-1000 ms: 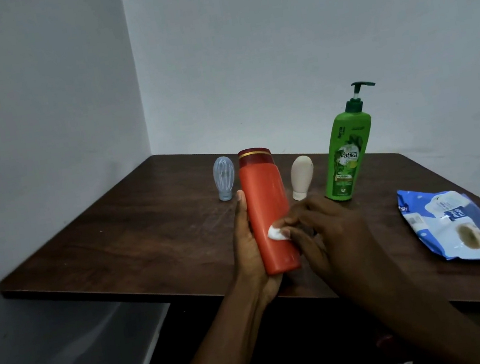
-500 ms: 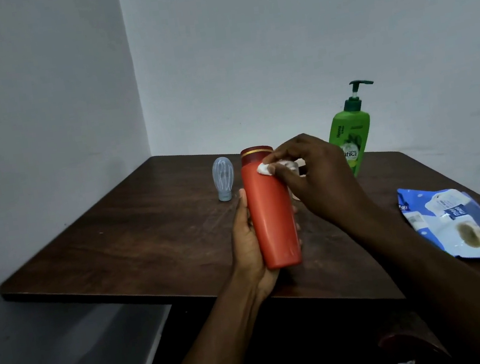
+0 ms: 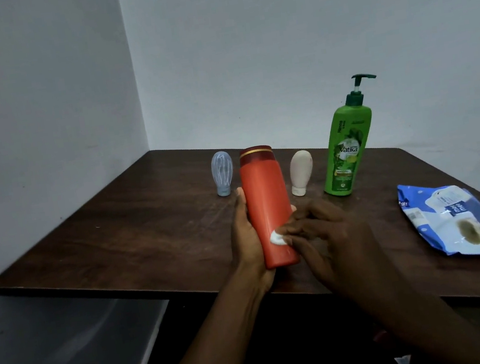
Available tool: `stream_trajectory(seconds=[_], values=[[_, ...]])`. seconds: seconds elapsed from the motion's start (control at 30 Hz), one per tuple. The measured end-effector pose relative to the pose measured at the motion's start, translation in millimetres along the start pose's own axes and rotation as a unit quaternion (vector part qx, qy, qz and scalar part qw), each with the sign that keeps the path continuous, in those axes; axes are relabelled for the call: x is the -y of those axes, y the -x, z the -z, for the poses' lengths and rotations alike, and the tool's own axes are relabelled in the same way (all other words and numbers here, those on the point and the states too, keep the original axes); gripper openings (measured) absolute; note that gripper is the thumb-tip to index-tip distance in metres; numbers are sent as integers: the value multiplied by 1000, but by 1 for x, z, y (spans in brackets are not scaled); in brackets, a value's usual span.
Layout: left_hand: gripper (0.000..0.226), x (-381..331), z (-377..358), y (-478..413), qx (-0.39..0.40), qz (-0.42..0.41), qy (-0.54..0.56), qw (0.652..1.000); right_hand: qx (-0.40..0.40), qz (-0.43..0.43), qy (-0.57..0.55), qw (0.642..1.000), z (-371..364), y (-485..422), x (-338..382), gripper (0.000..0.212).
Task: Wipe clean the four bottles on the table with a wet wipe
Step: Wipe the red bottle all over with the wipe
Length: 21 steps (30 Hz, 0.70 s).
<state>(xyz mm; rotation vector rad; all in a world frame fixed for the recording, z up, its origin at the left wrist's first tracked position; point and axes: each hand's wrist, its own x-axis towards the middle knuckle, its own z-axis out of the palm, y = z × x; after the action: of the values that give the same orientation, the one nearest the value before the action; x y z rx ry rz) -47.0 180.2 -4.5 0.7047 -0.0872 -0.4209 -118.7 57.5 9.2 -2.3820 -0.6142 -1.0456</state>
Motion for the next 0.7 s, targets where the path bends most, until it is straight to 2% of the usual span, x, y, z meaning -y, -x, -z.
stream_trajectory(seconds=[0.13,0.33,0.53,0.7], values=[[68,1,-2,1,3,-3,-2,1000,7,-21,-16,1000,5,-6,1,18],[62,0,-2,4,11,-54,-49,997,-42,-69,-18,997,4,-55,-14,18],[68,-2,-1,6,36,-53,-48,997,-82,-142,-96,982,5,-99,-25,15],[68,-3,1,8,31,-49,-47,997,-68,-136,-104,983,2,-88,-22,12]])
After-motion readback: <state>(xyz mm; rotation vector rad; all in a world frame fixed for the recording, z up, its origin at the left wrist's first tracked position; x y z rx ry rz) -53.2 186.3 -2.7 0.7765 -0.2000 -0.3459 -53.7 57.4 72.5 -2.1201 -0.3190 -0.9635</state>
